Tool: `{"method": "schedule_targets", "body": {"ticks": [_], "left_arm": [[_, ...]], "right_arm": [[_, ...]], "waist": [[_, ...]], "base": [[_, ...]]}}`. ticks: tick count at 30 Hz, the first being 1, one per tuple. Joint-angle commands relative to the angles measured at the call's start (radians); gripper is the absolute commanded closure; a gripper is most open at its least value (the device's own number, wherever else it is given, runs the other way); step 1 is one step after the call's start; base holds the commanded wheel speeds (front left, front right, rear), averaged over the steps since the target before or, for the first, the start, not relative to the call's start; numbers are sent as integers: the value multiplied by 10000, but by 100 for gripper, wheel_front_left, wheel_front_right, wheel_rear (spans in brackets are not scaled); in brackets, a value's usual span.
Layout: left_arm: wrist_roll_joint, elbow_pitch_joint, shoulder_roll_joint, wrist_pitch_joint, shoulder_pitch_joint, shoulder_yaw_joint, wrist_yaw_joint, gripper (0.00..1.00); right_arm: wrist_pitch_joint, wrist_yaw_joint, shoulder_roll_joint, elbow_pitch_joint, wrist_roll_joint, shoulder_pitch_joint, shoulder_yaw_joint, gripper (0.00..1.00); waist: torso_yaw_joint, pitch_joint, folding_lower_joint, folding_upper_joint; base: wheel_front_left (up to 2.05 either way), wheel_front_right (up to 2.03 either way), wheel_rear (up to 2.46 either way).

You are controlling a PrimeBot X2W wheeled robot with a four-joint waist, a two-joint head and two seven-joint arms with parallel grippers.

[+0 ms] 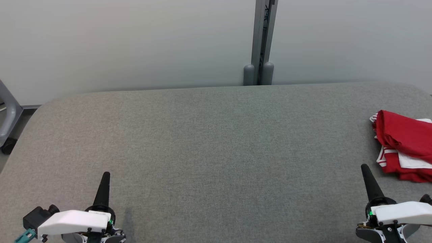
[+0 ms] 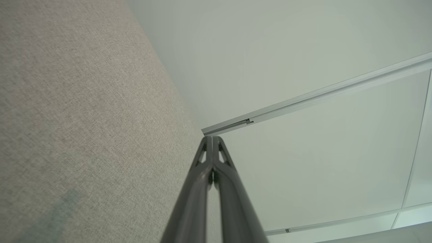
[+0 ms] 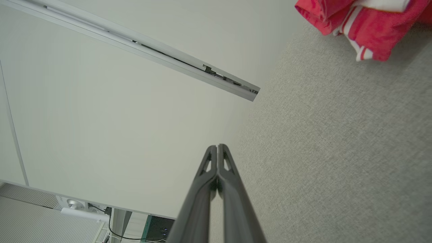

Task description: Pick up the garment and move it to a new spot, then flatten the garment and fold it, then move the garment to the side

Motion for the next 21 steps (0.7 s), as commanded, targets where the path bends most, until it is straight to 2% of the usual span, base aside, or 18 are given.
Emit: {"method": "schedule_targets", "body": {"ticks": [1,21], "left_arm": [[-209,-115,44,59,-278,124,-104,100],[-1621,-214,-26,514,-481,601,-484,100]], "right_arm": [[94,3,-97,-161,281,-200,-76,100],[537,3,-114,-347,1946,-255,-294,100]], "waist": [[-4,10,-1,0],[-59,129,-1,0]], "base": [[0,0,0],[0,0,0]]}}
